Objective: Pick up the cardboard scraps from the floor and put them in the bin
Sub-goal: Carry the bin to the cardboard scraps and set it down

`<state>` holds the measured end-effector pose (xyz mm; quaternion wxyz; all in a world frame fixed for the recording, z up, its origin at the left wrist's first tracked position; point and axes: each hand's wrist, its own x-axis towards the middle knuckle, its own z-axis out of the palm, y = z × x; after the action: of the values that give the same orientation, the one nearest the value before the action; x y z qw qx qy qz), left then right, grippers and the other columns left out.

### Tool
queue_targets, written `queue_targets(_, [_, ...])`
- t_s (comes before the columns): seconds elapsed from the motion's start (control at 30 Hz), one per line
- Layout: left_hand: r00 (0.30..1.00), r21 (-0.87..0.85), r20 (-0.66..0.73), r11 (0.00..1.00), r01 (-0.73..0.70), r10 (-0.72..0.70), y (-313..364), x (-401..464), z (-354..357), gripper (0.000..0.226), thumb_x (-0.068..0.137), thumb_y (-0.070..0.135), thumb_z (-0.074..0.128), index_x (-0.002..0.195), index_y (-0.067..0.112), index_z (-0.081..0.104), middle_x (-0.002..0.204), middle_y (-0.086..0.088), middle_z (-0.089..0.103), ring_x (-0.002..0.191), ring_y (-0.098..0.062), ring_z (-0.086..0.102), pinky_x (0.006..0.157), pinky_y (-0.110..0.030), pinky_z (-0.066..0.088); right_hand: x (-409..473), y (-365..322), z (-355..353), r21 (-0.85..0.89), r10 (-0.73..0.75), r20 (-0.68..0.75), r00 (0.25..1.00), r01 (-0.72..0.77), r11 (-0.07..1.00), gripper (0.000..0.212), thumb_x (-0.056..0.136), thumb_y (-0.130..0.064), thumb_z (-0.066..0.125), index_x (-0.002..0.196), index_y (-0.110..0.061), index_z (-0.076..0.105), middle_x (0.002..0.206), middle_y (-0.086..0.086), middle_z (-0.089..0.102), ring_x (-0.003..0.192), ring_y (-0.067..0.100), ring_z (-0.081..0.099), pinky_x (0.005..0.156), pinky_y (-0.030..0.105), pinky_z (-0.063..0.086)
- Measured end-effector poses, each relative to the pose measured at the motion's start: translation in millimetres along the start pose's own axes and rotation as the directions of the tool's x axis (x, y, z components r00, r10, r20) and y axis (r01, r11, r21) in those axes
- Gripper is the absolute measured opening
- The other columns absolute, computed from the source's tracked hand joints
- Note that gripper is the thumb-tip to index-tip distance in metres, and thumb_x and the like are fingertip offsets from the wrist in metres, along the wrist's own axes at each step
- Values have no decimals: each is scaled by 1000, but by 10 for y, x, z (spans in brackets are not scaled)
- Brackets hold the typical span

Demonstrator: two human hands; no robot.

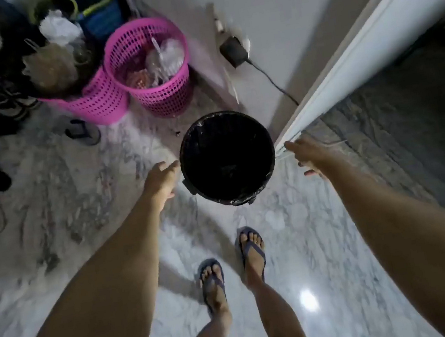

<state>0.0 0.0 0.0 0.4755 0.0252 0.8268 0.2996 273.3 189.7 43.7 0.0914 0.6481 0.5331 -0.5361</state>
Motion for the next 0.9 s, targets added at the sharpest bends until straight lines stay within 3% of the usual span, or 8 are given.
queue_targets(0.13, [995,81,-6,992,96,-96,-228,780,422,48,101,35,59,144,15,52,145,-10,54,125,-30,55,84,-38,48,877,280,276,17,95,3,995,-95,995,53,103,-45,46,142,-10,48,139,13,53,125,34,53,95,45,48])
queue_targets(0.3, [986,16,-71,988,154,-153,-452,1420,731,63,101,29,59,155,9,32,154,-12,42,137,-33,46,107,-46,46,1676,600,623,105,151,25,988,-153,983,66,99,-40,56,153,-11,30,152,10,41,135,31,46,98,46,44])
queue_targets(0.37, [982,-90,-21,978,186,-188,-516,1544,797,46,101,21,58,145,10,47,141,-6,54,126,-29,55,92,-45,52,1846,661,730,188,168,78,983,-180,965,51,101,-32,55,145,-10,40,142,10,50,131,31,50,100,48,44])
queue_targets(0.43, [983,-150,-13,973,177,-181,-561,1619,798,27,100,10,58,127,11,59,134,-11,62,120,-32,61,79,-43,56,1917,684,823,278,162,91,983,-181,943,28,102,-19,52,128,-11,53,119,12,62,106,30,62,89,44,51])
queue_targets(0.57, [987,-149,1,976,159,-161,-578,1500,624,19,99,0,56,113,11,61,125,-17,66,107,-35,67,62,-37,57,1722,699,828,376,177,13,984,-169,911,26,98,-1,51,121,-12,57,95,10,62,72,21,60,63,33,54])
queue_targets(0.73, [986,-52,85,987,149,-145,-238,842,275,30,99,1,57,128,5,61,117,-16,68,93,-28,69,73,-42,59,967,673,552,441,214,51,976,-214,871,28,95,2,59,122,-4,61,105,17,64,73,25,63,64,34,56])
queue_targets(0.83, [988,22,112,994,103,-104,67,363,75,22,98,1,58,119,7,64,115,-17,69,103,-31,68,61,-37,59,360,629,366,507,201,42,979,-194,839,21,95,1,60,115,-5,61,105,18,64,74,25,63,62,32,59])
queue_targets(0.9, [987,85,150,995,52,-64,258,52,-38,21,98,1,57,118,6,64,109,-15,70,95,-28,69,57,-35,57,-82,635,276,557,201,28,979,-183,810,22,95,1,61,116,-5,60,100,17,65,73,26,63,67,35,59])
